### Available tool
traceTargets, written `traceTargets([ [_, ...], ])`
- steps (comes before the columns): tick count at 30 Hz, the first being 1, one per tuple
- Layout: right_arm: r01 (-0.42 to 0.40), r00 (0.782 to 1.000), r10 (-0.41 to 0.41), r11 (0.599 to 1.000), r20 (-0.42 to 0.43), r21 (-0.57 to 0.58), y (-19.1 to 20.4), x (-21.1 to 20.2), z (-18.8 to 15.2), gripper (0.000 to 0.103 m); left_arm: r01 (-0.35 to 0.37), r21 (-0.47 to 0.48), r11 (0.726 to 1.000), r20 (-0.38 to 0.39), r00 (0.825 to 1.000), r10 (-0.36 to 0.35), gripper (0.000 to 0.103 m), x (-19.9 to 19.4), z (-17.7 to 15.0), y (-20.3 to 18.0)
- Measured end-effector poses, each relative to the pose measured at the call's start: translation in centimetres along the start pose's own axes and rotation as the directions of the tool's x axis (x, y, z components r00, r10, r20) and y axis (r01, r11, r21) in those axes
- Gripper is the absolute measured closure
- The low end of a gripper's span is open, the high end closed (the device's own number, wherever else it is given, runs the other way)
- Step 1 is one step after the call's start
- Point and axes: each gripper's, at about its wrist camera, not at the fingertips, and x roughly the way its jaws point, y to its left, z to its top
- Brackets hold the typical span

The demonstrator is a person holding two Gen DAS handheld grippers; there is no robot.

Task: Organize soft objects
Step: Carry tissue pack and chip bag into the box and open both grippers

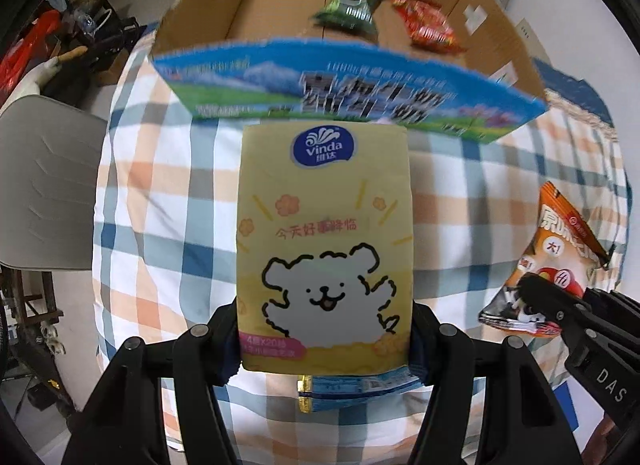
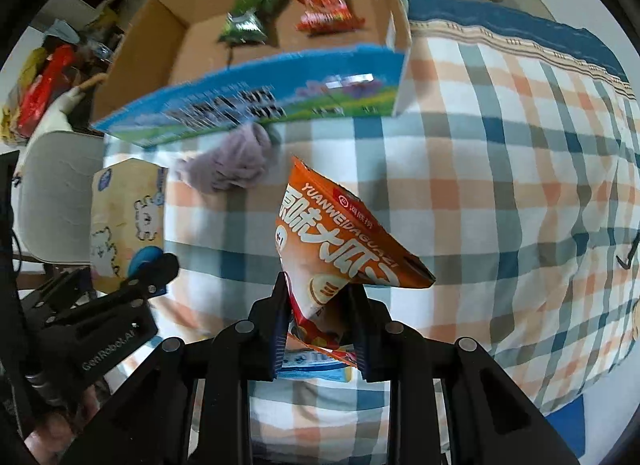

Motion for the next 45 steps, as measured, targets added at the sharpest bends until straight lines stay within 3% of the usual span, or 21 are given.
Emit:
traceTargets([
  [7, -0.085, 0.995, 0.086, 0.996, 0.059, -0.019, 1.0, -3.4, 3.1, 0.074, 0.072, 0.005, 0.997, 0.085, 0.994, -0.072, 0.042, -6.0, 4.0, -0.8],
  [12, -0.104, 0.989, 0.109, 0.993, 0.102, -0.047, 2.1, -5.1, 7.7, 0.074, 0.080, 0.023, 0.997, 0.147, 0.986, -0.082, 0.042, -8.8, 8.4, -1.2],
  [17, -0.096, 0.989, 0.103, 0.993, 0.104, -0.074, 2.8, -5.4, 13.7, 0.074, 0.064, 0.014, 0.998, 0.161, 0.985, -0.065, 0.042, -9.0, 13.9, -0.5],
  [23, -0.060, 0.998, 0.062, 0.995, 0.021, -0.080, 2.9, -1.7, 20.2, 0.074, 0.059, -0.008, 0.998, 0.109, 0.992, -0.058, 0.042, -6.5, 20.7, 0.7],
  [29, -0.028, 0.994, 0.019, 0.997, -0.110, -0.075, 2.3, 4.6, 23.8, 0.074, 0.053, -0.011, 0.999, 0.000, 0.999, -0.053, 0.042, -1.0, 26.5, 1.6],
  [39, 0.004, 0.976, -0.027, 0.995, -0.215, -0.104, 2.4, 10.3, 25.0, 0.074, 0.015, -0.001, 1.000, -0.115, 0.993, -0.015, 0.042, 5.8, 31.2, 1.5],
  [45, 0.025, 0.953, -0.064, 0.991, -0.297, -0.134, 2.1, 13.0, 25.2, 0.073, -0.037, 0.043, 0.998, -0.182, 0.982, 0.044, 0.040, 8.4, 32.3, 0.7],
])
